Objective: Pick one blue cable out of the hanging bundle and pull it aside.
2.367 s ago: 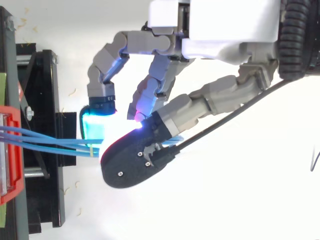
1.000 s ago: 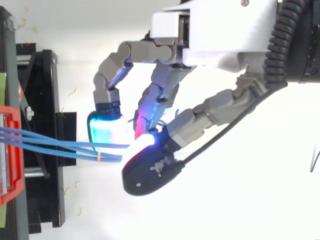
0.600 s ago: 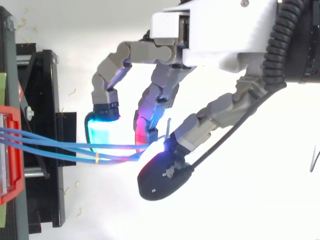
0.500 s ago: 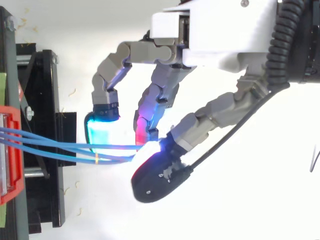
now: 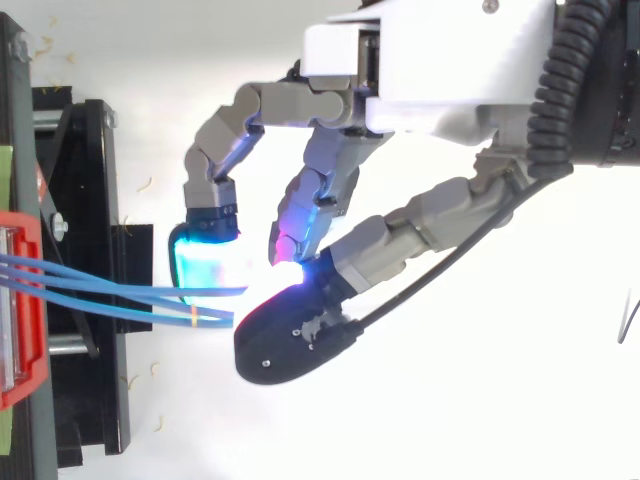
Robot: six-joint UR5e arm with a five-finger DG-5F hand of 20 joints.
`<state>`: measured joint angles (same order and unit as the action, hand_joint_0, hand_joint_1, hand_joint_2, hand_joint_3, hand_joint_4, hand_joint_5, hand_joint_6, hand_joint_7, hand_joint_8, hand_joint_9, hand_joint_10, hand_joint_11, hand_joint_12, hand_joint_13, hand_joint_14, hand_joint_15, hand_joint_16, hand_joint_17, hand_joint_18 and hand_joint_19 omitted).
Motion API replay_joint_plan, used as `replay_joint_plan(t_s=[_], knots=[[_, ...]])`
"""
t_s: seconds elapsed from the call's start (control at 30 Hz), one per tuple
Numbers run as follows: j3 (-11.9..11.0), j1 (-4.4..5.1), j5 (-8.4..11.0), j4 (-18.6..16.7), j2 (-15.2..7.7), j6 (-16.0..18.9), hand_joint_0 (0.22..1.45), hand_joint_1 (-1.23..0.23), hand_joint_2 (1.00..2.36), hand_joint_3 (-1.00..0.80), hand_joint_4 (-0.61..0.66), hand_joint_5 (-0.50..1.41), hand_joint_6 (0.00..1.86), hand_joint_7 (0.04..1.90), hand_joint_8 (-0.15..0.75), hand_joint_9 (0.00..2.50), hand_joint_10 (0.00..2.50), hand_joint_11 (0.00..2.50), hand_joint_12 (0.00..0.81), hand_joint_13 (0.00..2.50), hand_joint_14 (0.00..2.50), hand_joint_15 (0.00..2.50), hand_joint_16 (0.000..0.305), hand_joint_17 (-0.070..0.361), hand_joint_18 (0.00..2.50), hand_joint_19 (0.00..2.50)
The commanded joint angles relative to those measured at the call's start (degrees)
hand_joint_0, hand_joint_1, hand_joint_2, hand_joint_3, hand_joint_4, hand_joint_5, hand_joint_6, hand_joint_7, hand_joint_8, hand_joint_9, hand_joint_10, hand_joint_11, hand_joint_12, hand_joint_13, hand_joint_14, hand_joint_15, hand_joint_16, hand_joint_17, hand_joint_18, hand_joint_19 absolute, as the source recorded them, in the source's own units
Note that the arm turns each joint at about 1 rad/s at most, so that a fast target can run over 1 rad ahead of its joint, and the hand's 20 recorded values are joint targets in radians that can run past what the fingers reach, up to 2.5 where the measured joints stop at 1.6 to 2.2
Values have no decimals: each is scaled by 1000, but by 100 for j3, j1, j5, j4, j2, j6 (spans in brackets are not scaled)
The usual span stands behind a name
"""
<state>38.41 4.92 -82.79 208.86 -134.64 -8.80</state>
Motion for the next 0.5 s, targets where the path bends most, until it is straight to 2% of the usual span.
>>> replay_joint_plan(t_s=[0.0,0.13,0.23,0.33,0.37,0.47], knots=[[0,0,8,-4,-1,1,564,-740,1002,-180,-102,-21,850,822,239,1266,15,361,408,840,17,459,63,141,773,605],[0,0,8,5,-1,1,518,-641,1160,-174,-100,-16,820,837,243,1263,12,300,428,823,16,447,67,150,763,614],[9,0,-1,5,-1,1,493,-659,1280,-181,-85,-12,796,878,258,1249,13,310,437,826,16,445,68,153,766,603],[9,0,8,5,-1,10,499,-776,1229,-139,-55,-25,806,900,271,1231,14,364,440,827,16,460,68,153,780,587],[9,0,8,5,-1,10,526,-815,1132,-100,-50,-31,816,888,273,1207,15,379,436,817,17,459,67,150,772,593],[9,0,-1,5,-1,1,579,-913,1025,-39,-35,-47,860,819,269,1146,17,430,423,785,18,475,64,143,748,594]])
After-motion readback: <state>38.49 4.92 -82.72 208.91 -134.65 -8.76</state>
